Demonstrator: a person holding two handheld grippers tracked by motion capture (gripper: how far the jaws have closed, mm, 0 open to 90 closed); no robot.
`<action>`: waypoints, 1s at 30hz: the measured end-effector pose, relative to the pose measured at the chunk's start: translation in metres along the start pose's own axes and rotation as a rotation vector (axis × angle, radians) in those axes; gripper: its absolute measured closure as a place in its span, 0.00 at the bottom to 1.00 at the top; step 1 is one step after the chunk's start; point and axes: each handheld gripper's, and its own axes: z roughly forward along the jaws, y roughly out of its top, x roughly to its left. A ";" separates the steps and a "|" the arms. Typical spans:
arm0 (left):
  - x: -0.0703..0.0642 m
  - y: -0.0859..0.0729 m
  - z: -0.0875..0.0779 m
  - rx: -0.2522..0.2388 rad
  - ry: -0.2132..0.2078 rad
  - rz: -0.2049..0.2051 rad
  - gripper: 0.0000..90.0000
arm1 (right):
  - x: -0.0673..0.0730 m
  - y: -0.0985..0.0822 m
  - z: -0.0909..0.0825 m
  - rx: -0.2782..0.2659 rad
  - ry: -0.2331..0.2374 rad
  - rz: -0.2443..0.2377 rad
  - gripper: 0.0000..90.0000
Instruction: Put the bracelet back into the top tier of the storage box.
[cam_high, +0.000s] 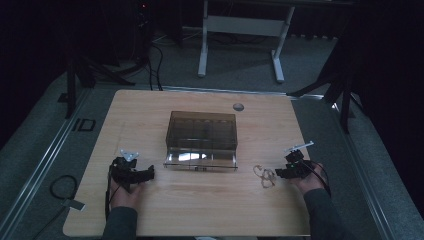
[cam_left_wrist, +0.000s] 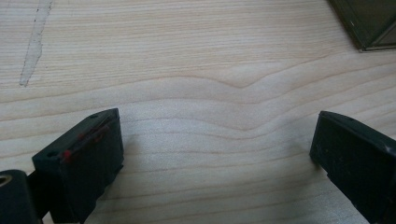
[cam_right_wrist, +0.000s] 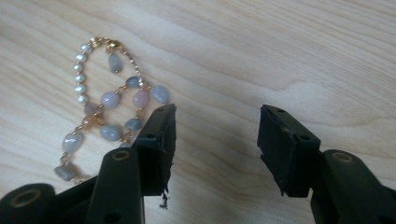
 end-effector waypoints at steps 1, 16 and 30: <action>0.000 0.000 0.000 0.000 0.000 0.000 0.03 | 0.000 0.002 -0.001 0.007 0.000 -0.007 0.51; 0.000 0.000 0.000 0.000 0.000 0.000 0.03 | 0.008 0.021 -0.006 0.106 0.049 -0.085 0.42; 0.000 0.000 0.000 0.000 0.000 0.000 0.03 | 0.026 0.036 0.000 0.163 0.066 -0.136 0.34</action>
